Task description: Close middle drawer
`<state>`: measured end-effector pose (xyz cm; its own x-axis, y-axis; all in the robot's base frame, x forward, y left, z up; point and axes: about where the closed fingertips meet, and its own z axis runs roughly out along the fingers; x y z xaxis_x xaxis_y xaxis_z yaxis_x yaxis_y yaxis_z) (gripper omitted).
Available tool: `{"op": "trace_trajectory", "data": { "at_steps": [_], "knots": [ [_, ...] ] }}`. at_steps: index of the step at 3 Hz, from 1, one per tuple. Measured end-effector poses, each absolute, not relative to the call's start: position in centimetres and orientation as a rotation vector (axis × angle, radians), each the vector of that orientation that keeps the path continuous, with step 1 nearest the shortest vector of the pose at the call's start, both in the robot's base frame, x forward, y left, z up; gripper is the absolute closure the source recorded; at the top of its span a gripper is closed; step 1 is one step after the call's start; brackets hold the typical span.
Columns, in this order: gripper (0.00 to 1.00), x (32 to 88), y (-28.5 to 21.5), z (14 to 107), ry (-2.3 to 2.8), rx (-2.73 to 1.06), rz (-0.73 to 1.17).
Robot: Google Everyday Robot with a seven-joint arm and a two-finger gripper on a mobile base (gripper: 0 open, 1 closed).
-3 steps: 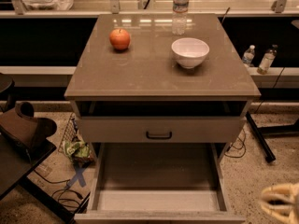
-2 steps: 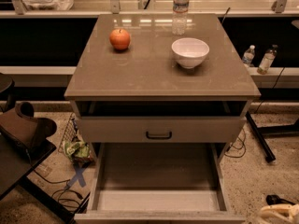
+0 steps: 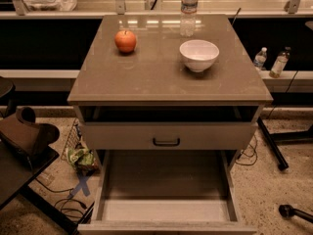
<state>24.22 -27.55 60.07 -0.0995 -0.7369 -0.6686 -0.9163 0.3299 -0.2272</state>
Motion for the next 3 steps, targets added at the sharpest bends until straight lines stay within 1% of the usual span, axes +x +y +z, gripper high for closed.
{"op": "trace_trajectory", "data": {
  "at_steps": [2, 3],
  "knots": [
    [1.00, 25.6, -25.3, 53.4, 1.834, -1.393, 0.422],
    [1.00, 27.0, -23.3, 47.5, 1.805, -1.350, 0.502]
  ]
}}
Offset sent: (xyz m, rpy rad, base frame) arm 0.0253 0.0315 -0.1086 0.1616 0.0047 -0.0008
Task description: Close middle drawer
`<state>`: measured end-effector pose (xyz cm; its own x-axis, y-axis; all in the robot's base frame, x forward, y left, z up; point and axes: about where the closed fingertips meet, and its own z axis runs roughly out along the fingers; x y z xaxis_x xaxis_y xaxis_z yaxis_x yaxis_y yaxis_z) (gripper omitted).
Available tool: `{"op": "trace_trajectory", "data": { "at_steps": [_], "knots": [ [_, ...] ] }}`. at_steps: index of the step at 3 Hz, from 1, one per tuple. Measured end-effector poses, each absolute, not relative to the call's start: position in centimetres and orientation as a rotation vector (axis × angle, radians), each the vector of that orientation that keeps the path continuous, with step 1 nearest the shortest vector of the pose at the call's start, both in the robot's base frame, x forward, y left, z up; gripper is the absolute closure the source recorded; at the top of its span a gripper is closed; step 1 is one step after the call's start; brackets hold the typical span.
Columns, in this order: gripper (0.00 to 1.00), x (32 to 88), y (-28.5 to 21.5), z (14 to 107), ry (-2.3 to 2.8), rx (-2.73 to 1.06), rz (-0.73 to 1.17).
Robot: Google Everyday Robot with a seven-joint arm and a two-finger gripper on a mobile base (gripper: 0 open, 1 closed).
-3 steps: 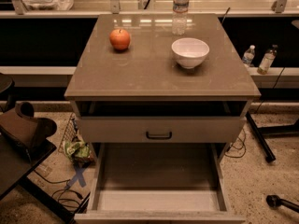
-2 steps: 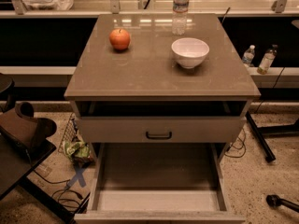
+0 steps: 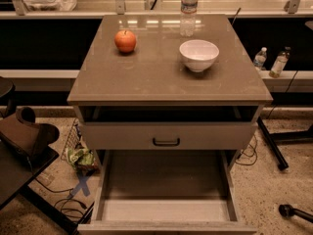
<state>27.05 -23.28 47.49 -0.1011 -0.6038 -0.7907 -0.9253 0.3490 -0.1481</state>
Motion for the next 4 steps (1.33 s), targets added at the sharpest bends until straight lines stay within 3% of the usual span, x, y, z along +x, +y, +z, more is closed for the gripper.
{"op": "trace_trajectory", "data": {
  "at_steps": [2, 4],
  "knots": [
    [1.00, 27.6, -22.5, 45.4, 1.807, -1.325, 0.546],
    [1.00, 32.4, -21.5, 41.7, 1.783, -1.291, 0.590]
  ]
}}
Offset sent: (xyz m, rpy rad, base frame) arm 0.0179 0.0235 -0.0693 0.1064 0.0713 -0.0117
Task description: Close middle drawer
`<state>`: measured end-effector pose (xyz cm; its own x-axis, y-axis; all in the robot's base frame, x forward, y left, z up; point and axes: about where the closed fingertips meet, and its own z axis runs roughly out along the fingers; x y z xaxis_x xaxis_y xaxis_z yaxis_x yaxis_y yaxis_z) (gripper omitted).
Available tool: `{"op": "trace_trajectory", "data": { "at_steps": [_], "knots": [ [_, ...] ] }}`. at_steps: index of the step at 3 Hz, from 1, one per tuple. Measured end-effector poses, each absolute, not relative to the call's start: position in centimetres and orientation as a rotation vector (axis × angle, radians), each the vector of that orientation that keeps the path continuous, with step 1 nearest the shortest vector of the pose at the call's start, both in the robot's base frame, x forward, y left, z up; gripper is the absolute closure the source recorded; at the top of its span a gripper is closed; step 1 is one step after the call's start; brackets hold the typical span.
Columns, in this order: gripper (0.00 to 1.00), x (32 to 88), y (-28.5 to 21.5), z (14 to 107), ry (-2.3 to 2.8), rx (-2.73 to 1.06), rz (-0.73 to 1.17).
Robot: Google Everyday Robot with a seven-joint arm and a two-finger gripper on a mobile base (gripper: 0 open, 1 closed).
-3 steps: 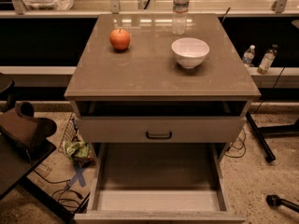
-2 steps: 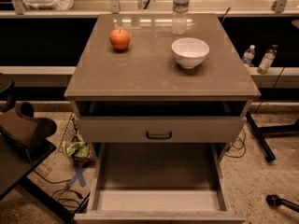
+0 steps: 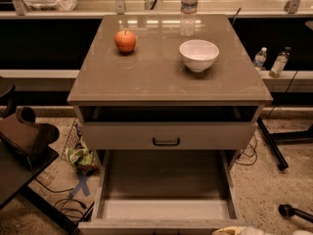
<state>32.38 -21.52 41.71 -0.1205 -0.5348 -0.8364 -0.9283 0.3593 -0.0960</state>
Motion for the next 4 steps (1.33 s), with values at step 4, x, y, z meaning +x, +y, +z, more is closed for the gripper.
{"op": "trace_trajectory", "data": {
  "at_steps": [4],
  "knots": [
    [1.00, 45.3, -19.2, 41.9, 1.676, -1.380, 0.573]
  ]
}}
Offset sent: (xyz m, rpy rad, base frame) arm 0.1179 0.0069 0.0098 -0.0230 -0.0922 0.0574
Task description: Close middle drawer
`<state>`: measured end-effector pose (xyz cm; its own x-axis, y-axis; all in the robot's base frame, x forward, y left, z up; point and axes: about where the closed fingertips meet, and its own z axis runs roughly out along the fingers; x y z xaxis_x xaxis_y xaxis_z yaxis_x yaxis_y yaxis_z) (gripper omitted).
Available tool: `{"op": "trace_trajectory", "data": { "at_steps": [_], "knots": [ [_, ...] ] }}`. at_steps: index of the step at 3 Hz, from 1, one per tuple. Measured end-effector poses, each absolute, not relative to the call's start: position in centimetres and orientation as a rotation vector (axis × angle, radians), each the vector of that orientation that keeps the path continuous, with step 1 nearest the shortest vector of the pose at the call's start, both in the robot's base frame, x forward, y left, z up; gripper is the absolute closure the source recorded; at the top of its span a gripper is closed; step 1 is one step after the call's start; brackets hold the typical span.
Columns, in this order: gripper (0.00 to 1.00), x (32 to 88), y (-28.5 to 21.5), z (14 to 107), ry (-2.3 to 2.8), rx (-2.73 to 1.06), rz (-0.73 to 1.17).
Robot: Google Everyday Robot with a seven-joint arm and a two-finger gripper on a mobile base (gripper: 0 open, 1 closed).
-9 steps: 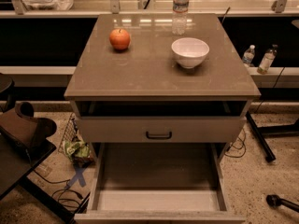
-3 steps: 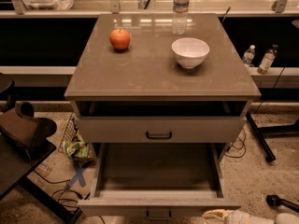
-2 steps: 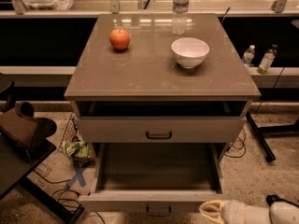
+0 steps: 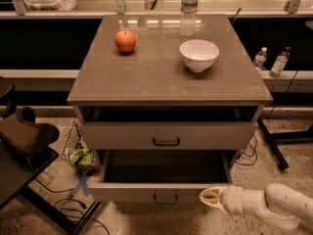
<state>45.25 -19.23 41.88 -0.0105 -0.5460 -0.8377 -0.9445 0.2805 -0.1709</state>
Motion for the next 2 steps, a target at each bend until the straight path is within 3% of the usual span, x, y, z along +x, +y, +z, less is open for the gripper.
{"op": "trace_trajectory", "data": {
  "at_steps": [2],
  "knots": [
    [1.00, 48.5, -18.9, 41.7, 1.632, -1.380, 0.567]
  ]
}}
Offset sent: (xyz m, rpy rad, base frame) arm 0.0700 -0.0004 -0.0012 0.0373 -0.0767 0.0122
